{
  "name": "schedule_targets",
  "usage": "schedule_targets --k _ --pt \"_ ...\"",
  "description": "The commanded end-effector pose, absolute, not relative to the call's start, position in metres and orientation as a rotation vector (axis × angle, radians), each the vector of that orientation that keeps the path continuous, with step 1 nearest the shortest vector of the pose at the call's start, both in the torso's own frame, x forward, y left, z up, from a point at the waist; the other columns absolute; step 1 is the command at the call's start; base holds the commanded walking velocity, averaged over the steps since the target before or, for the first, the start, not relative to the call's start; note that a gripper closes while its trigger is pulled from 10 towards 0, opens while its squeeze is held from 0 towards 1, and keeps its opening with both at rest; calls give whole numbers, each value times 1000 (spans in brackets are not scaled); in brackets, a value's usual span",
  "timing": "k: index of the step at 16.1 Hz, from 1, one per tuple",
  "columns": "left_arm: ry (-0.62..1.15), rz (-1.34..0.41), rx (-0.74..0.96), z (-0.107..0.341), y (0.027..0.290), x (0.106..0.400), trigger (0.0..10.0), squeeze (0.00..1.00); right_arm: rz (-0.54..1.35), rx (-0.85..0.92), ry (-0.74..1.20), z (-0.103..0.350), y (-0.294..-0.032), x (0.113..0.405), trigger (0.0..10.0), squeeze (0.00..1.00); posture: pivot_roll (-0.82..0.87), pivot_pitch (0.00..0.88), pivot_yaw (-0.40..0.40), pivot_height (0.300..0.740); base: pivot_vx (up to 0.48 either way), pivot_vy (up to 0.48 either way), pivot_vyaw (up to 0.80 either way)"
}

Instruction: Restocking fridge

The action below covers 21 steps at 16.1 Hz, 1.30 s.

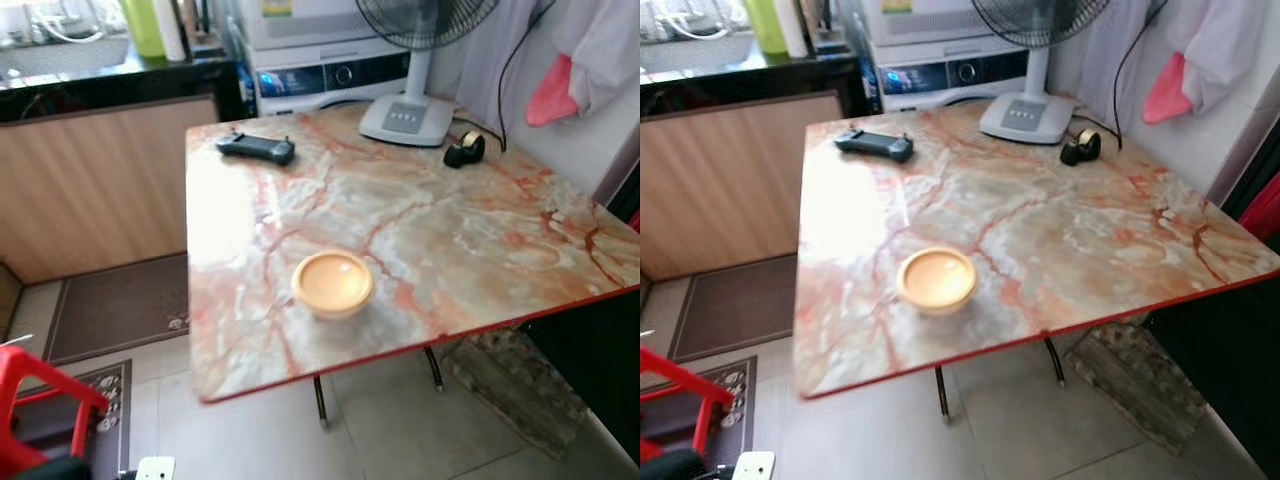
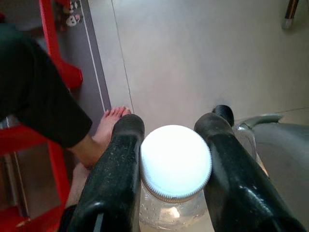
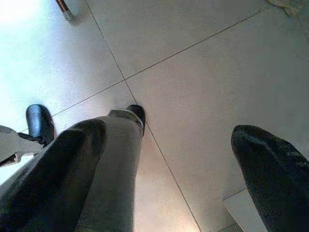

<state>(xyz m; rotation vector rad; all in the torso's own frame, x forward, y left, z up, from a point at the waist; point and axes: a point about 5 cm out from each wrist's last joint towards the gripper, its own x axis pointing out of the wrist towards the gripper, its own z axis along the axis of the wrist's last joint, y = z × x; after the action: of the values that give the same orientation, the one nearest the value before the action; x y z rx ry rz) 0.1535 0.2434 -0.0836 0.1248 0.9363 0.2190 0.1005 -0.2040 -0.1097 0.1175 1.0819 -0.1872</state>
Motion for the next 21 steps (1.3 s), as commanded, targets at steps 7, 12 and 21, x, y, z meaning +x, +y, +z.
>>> schedule_targets --k 7,12,21 --pt "977 242 109 -89 245 139 10000 0 -169 121 1092 -110 -203 101 10000 0 84 0 -17 740 -265 0 0" --pt "995 249 104 -89 246 139 10000 0 -173 124 1088 -109 -203 104 10000 0 85 0 -17 740 -266 0 0" --pt "1033 241 121 -92 243 136 10000 0 -179 134 1082 -109 -203 104 10000 0 83 0 -18 740 -208 0 0"
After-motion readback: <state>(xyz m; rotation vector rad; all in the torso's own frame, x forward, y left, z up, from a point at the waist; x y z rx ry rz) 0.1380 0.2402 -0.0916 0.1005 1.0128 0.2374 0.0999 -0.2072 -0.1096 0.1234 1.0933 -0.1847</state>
